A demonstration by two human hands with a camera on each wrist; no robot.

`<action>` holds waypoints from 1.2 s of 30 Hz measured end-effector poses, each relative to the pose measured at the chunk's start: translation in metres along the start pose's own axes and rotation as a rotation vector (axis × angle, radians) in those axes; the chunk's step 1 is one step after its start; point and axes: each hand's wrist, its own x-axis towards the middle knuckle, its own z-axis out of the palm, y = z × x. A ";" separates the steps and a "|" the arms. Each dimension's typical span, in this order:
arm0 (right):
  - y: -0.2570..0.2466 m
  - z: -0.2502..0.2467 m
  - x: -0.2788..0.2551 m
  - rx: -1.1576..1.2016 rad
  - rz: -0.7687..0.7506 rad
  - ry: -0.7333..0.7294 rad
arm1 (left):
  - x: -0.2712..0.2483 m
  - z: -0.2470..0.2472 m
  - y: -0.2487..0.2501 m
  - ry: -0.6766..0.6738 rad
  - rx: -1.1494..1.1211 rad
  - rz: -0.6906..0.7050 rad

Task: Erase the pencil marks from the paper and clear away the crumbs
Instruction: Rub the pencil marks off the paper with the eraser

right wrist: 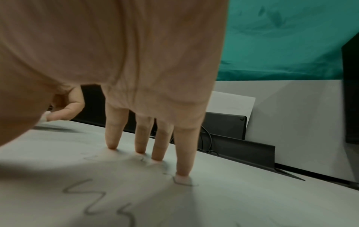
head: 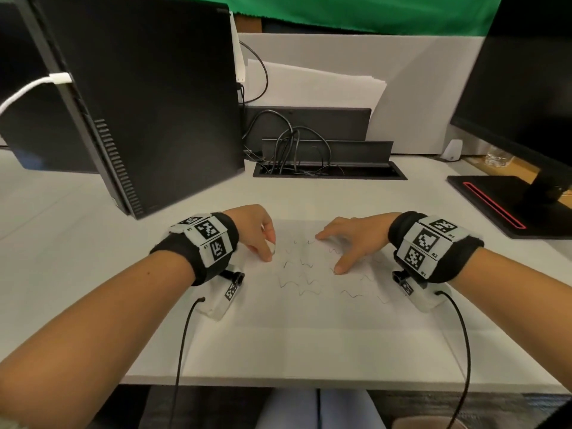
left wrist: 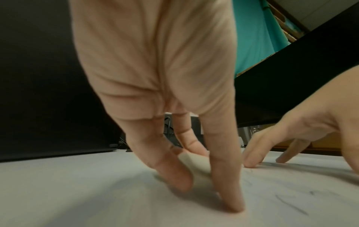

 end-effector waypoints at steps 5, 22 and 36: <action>0.003 0.000 0.004 0.022 0.005 -0.004 | 0.015 -0.002 0.003 -0.055 0.012 0.056; -0.030 0.003 0.024 -0.055 -0.088 -0.055 | 0.021 -0.011 -0.017 -0.011 -0.078 0.060; -0.030 0.006 0.030 -0.146 -0.099 -0.056 | 0.021 -0.001 -0.007 0.053 0.013 0.156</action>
